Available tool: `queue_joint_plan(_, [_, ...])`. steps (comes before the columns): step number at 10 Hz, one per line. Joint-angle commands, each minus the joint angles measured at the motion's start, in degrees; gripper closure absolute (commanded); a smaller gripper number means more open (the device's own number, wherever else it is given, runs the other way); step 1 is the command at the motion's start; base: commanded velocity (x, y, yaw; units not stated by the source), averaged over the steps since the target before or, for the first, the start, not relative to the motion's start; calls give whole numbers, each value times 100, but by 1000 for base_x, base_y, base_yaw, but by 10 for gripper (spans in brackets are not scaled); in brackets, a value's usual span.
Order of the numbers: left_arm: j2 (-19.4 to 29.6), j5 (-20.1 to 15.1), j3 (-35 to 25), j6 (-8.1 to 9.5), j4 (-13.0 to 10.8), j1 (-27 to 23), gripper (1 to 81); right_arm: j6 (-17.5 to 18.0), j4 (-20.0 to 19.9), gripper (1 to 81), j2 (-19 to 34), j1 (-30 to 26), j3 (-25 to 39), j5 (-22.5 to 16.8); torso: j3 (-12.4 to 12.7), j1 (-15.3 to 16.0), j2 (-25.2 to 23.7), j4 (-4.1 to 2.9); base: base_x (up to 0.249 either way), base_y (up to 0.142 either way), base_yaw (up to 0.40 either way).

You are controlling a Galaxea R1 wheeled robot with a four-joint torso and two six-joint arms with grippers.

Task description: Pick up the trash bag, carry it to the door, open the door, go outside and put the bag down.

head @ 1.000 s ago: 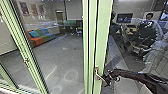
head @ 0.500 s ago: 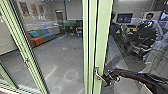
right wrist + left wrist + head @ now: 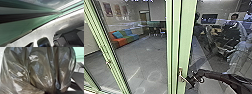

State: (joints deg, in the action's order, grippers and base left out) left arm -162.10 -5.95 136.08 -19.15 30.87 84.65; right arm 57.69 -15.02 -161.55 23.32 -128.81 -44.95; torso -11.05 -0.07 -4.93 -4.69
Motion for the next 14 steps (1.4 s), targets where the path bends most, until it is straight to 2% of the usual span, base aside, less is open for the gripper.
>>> queue_joint_plan(1, [46, -538, -55, 17, 60, -198, 811, 375, 86, 10, 138, -1290, -372, 610, -126, 7, 0, 0, 97, 0, 0])
queue_joint_plan(2, [46, -539, -55, 17, 60, -199, 811, 384, 87, 10, 147, -1298, -372, 627, -284, 7, -4, 0, 89, 0, 0])
queue_joint_plan(4, [46, -539, -55, 17, 69, -190, 811, 384, 78, 10, 217, -1351, -381, 636, -408, 7, -9, 2, 41, 0, 0])
queue_joint_plan(5, [46, -548, -55, 8, 69, -199, 811, 384, 69, 10, 278, -1360, -381, 636, -297, 7, -11, 2, 0, 0, 0])
queue_joint_plan(7, [46, -556, -55, 8, 60, -190, 811, 384, 69, 10, 427, -1378, -399, 636, -380, 19, 0, 2, 0, 0, 0])
queue_joint_plan(14, [46, -556, -55, 8, 60, -172, 811, 375, -45, 10, 736, -1580, -434, 636, -380, 39, 13, 0, 0, 0, 0])
